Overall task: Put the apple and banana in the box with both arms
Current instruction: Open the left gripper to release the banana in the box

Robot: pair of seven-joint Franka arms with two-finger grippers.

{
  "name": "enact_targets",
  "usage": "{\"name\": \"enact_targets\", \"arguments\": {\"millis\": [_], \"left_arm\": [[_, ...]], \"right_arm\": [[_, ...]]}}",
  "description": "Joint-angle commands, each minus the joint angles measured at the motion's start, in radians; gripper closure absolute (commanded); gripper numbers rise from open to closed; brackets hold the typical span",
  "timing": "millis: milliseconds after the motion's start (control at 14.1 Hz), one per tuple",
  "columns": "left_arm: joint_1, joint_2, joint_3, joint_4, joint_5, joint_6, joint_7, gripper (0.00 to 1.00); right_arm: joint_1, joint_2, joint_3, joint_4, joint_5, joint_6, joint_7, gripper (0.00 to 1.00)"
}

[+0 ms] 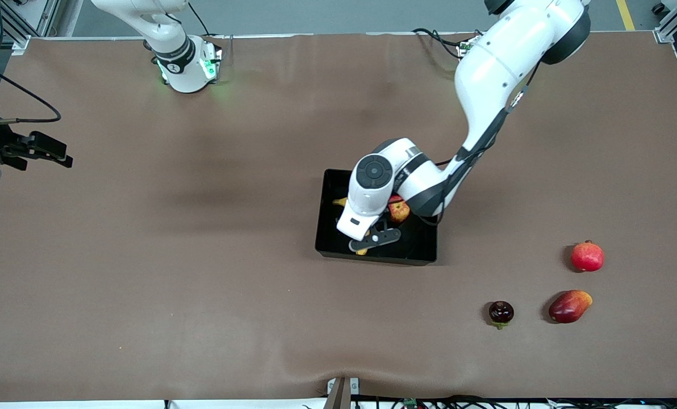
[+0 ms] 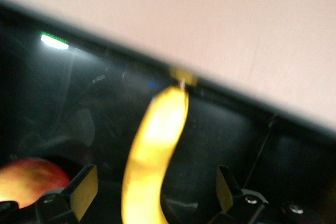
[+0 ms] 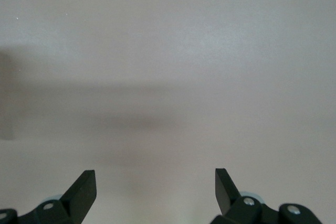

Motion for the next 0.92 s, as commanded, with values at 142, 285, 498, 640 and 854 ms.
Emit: {"name": "enact_targets", "arguments": {"millis": [142,285,498,640,854], "left_arm": [[0.125,-0.228,-0.007,-0.026,-0.032,-0.181,0.086,0.00],[0.188,-0.297,-0.007,-0.024,-0.079,-0.254,0.176,0.00],[0.278,-0.401,-0.005,-0.026,-0.135,-0.356,0.233,0.00],[0.312,-0.454,-0.004,-0.026,-0.132,-0.434,0.235,0.00],[0.366,-0.523,-0.002,-0.026,-0.135,-0.512,0.355,0.00]], "right_arm": [[-0.012,-0.018,0.009,-0.002,0.014,-0.011,0.001,0.00],[-0.015,-0.016,0.009,-0.002,0.014,-0.011,0.001,0.00],[-0.016,-0.016,0.010,-0.002,0.014,-0.012,0.002,0.00],[-0.016,-0.016,0.010,-0.002,0.014,-0.011,-0.001,0.00],[-0.018,-0.018,0.010,-0.001,0.014,-0.011,-0.002,0.00]]}}
